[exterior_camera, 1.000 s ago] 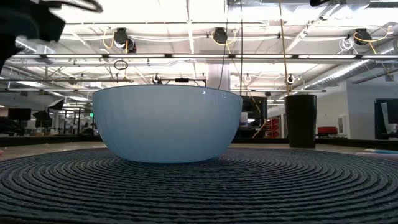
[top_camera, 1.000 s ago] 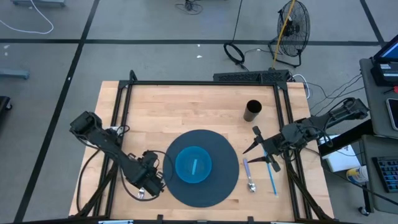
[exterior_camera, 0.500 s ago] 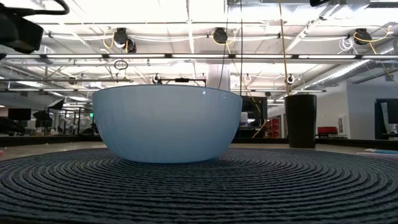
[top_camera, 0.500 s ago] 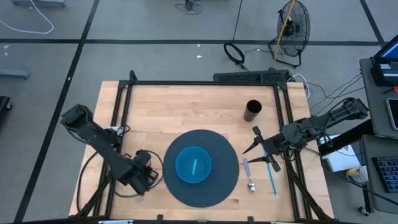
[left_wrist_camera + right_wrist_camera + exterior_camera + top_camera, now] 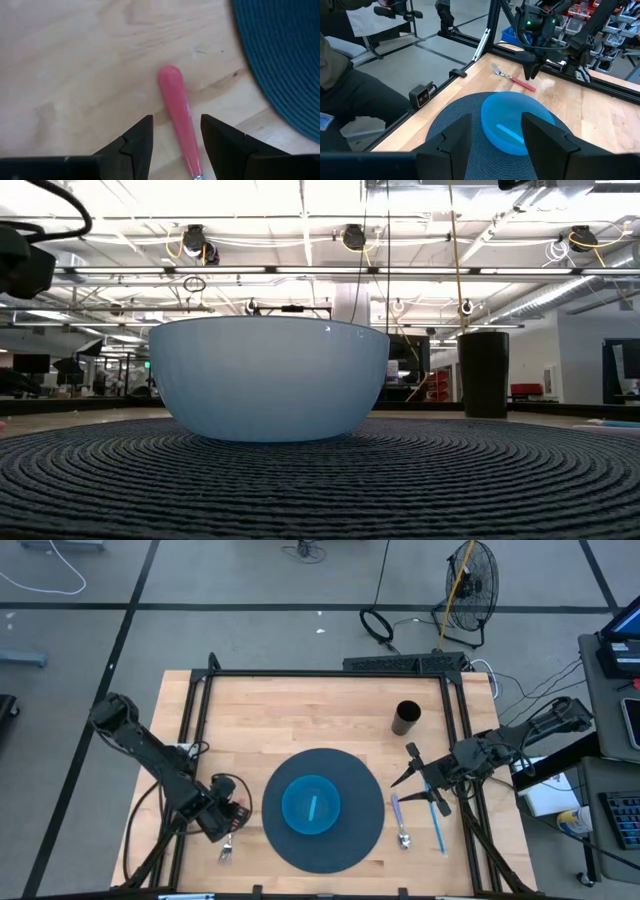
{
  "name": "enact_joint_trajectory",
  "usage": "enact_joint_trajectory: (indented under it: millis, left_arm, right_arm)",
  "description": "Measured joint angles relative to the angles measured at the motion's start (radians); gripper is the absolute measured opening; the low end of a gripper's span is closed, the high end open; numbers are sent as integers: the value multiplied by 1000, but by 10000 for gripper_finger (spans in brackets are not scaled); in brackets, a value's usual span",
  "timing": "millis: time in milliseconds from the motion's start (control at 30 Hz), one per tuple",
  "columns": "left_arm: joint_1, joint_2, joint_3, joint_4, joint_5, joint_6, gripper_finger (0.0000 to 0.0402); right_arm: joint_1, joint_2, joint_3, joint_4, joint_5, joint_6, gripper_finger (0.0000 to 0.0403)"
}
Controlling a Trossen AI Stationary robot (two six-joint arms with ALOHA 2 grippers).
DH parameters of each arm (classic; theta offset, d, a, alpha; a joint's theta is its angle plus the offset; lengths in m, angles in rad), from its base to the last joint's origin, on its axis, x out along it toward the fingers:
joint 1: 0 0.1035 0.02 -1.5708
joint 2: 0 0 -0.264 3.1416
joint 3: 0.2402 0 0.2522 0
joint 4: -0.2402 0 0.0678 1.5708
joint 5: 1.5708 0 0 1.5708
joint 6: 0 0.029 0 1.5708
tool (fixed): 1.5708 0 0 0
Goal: Pick & Place Utensil
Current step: Put the pink fork into the blue bowl on the blue mat
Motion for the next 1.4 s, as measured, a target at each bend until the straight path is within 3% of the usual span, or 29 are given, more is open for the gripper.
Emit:
enact_joint_trajectory:
  millis: [333, 633, 900, 1400]
  left_arm:
    - [45, 0, -2, 20, 38, 72, 170]
    - [76, 0, -85, 189, 72, 98, 170]
    - [76, 51, -97, 239, 92, 110, 170]
    - [77, 93, -72, 205, 121, 109, 170]
  right_arm:
    - [0, 0, 0, 3, 2, -14, 164]
    - [0, 0, 0, 2, 2, -15, 165]
    - [0, 0, 0, -8, 2, -12, 165]
    - [0, 0, 0, -5, 2, -11, 164]
